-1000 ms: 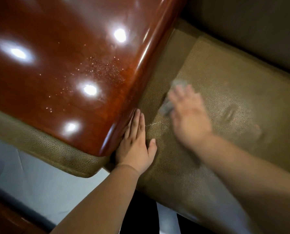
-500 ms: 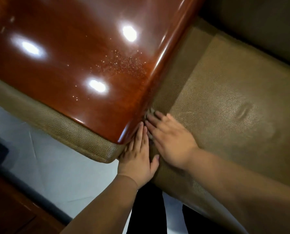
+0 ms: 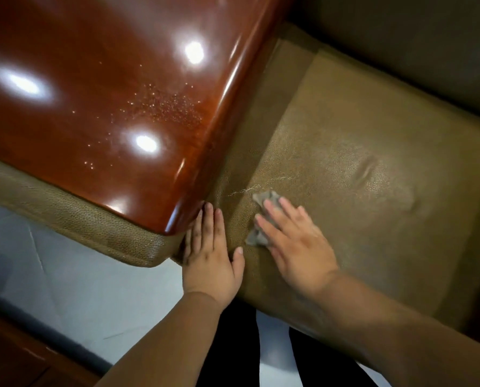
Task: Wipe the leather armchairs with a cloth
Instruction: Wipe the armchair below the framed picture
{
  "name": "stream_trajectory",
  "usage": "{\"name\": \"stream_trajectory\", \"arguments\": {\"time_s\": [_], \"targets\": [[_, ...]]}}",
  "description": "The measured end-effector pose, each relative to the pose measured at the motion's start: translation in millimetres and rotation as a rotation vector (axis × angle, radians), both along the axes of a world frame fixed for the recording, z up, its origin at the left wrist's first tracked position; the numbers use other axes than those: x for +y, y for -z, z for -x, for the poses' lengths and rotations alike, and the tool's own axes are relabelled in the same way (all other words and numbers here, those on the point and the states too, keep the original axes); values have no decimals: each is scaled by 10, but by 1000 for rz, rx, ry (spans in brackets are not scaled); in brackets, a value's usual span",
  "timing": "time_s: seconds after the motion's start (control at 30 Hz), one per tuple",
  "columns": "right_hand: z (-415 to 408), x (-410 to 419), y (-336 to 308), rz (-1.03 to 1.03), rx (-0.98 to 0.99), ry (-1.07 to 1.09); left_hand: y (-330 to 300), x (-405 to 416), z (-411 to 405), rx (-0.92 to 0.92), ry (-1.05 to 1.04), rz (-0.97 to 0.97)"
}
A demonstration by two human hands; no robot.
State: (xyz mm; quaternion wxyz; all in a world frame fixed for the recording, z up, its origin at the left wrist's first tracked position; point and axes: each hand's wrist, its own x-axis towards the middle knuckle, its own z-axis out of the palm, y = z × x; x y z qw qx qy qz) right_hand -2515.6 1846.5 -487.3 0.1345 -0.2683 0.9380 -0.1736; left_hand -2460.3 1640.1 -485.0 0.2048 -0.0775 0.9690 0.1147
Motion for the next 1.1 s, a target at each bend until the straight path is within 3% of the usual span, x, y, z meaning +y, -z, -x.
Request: {"name": "stream_trajectory", "arguments": {"time_s": [0.13,0.3,0.5,0.83,1.1], "targets": [[124,137,-102,35,-134,-96,-301,231,277,-237,21,41],[705,599,-725,-55,-256,256,-968,215,939,-367,219,-96],[1173,1092,-1928,-73,-295,428,-2105,414,1773,-437,307,-61],[1215,773,-3859,110,-138,609,-3743,470,2529,-212,150,-292],[1193,773,-4466,121,-33,540,-4551,84,2879,-31,109,-253]]}}
